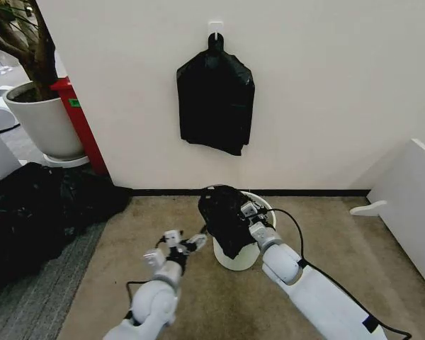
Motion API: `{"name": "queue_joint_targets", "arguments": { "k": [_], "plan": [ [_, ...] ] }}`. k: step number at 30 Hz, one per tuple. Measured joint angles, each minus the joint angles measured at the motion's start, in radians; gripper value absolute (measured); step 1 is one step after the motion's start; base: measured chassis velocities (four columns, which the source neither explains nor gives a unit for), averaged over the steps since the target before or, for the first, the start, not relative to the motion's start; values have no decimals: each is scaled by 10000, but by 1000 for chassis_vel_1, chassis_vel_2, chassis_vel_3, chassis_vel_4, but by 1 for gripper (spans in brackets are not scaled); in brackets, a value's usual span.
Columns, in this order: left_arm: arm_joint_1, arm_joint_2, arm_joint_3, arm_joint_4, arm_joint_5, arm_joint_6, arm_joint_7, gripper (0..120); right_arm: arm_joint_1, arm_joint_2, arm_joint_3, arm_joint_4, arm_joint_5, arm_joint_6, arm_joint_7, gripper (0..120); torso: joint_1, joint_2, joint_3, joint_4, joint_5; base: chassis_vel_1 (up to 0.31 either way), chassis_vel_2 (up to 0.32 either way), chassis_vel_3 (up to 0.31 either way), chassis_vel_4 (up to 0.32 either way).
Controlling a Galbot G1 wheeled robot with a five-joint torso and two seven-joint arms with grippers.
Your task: Place the garbage bag over the trash bin.
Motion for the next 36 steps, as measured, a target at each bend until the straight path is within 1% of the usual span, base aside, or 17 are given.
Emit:
{"name": "queue_joint_targets", "arguments": {
  "k": [1, 2, 3, 7, 8, 12, 14, 15, 19, 21, 24, 25, 27, 28, 31, 33, 36],
  "plan": [
    [-340, -99, 263, 130, -141, 165, -348, 100, -39, 92, 24, -54, -7, 11, 23, 0, 0, 0, 0, 2, 2, 0, 0, 0, 0],
    [-340, -99, 263, 130, -141, 165, -348, 100, -39, 92, 24, -54, -7, 11, 23, 0, 0, 0, 0, 2, 2, 0, 0, 0, 0],
    [-633, -193, 454, 249, -212, 257, -609, 100, -60, 136, 42, -86, -7, 19, 38, 0, 0, 0, 1, 2, 2, 0, 0, 0, 0],
    [-1797, -656, 931, 939, -310, 532, -1601, 100, -95, 191, 119, -166, 41, 58, 87, 0, 0, 0, 1, -2, 0, 0, 0, 0, 0],
    [-1797, -656, 931, 939, -310, 532, -1601, 100, -95, 191, 119, -166, 41, 58, 87, 0, 0, 0, 1, -2, 0, 0, 0, 0, 0],
    [-2470, -977, 1169, 1541, -325, 773, -2490, 98, -98, 204, 153, -185, 109, 129, 107, 0, 0, 0, 1, 0, -1, 0, 0, 0, 0],
    [-2869, -1159, 1403, 2051, -289, 901, -3031, 95, -96, 249, 160, -199, 141, 157, 129, 0, 0, 0, 1, 0, -1, 0, 0, 0, 0],
    [-2869, -1159, 1403, 2051, -289, 901, -3031, 95, -96, 249, 160, -199, 141, 157, 129, 0, 0, 0, 1, 0, -1, 0, 0, 0, 0],
    [-3372, -1576, 1768, 2714, -101, 989, -3722, 90, -92, 322, 165, -206, 181, 161, 186, 0, 1, -1, 1, 0, -2, 0, 0, 0, 0],
    [-3450, -1687, 1818, 2802, -66, 1005, -3817, 90, -96, 330, 165, -206, 183, 162, 192, 0, 1, 0, 1, 0, -3, 0, 0, 0, 0],
    [-3574, -1917, 1943, 2884, 1, 1197, -4031, 79, -134, 341, 165, -206, 190, 161, 200, 0, 0, 0, 1, 0, -2, 0, 0, 0, 0],
    [-3614, -2018, 2010, 2939, 81, 1317, -4169, 72, -154, 344, 165, -205, 191, 161, 208, 0, 0, 0, 1, 1, -2, 0, 0, 0, 0],
    [-3673, -2150, 2081, 3080, 238, 1453, -4372, 64, -173, 344, 170, -194, 194, 162, 226, 0, 0, 0, 0, 1, -1, 0, 0, 0, 0],
    [-3673, -2150, 2081, 3080, 238, 1453, -4372, 64, -173, 344, 170, -194, 194, 162, 226, 0, 0, 0, 0, 1, -1, 0, 0, 0, 0],
    [-3761, -2417, 2116, 3366, 532, 1823, -4866, 52, -230, 312, 195, -102, 216, 175, 251, 0, 0, 0, -2, 1, -1, 0, 0, 0, 0],
    [-3738, -2460, 2113, 3413, 618, 2186, -5079, 43, -292, 278, 208, -14, 238, 185, 274, 0, 0, 1, -2, 0, -2, 0, 0, 0, 0],
    [-3677, -2427, 2098, 3408, 656, 2394, -5178, 36, -339, 250, 228, 47, 254, 203, 295, 0, 0, 1, -2, 1, -2, 0, 0, 0, 0]
  ]
}}
